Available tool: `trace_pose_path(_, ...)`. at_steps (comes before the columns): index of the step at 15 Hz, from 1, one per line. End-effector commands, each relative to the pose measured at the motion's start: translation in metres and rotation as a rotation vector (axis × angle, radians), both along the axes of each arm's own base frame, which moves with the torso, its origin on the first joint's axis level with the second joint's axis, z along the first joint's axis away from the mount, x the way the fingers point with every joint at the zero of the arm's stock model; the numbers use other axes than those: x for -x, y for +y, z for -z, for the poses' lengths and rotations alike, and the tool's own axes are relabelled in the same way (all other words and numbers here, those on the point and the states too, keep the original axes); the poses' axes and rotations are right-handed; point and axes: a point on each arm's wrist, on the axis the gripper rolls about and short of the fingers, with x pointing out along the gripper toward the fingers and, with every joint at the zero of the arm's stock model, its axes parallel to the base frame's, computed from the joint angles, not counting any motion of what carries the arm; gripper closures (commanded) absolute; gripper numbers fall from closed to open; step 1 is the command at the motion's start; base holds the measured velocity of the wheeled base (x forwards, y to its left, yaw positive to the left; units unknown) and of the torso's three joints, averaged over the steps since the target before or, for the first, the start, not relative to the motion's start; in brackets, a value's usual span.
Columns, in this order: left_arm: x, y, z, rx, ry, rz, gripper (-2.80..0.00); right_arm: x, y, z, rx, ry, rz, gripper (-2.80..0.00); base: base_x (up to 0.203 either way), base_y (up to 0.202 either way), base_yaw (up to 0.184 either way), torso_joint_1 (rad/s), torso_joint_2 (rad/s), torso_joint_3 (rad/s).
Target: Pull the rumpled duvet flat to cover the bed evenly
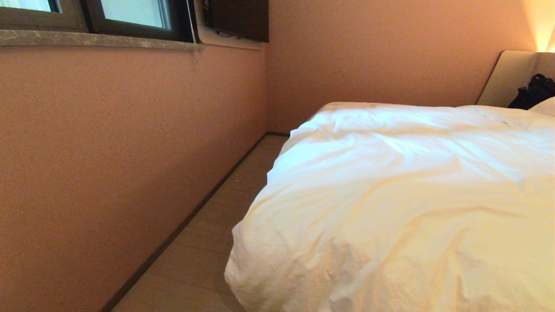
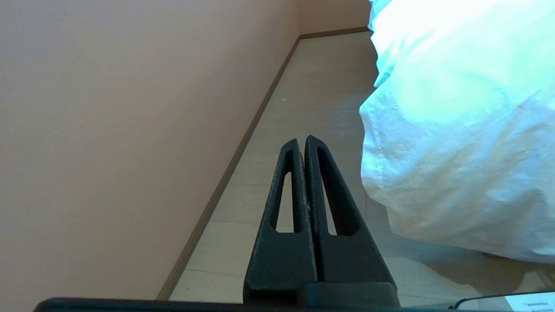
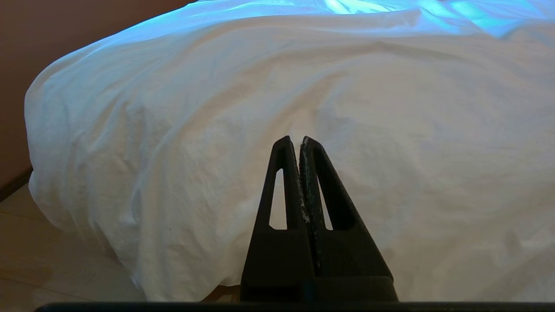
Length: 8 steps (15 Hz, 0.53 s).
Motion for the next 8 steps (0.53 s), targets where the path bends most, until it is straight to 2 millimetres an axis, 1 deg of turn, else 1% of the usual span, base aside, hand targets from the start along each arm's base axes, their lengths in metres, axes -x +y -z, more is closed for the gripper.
trace_pose_path(1,-0.0013,0.0001,0.0045,-0.002,0.008,0.000,0.00,-0.0001,0.0000,0.0000,0.000,0.001,0.000,0.00,0.000,0.000,0.000,0.000,0.00,0.000)
trace_pose_path(8,-0.0019,0.0001,0.0069,0.006,0.023,0.000,0.00,-0.0001,0.0000,0.0000,0.000,0.001,0.000,0.00,0.000,0.000,0.000,0.000,0.00,0.000)
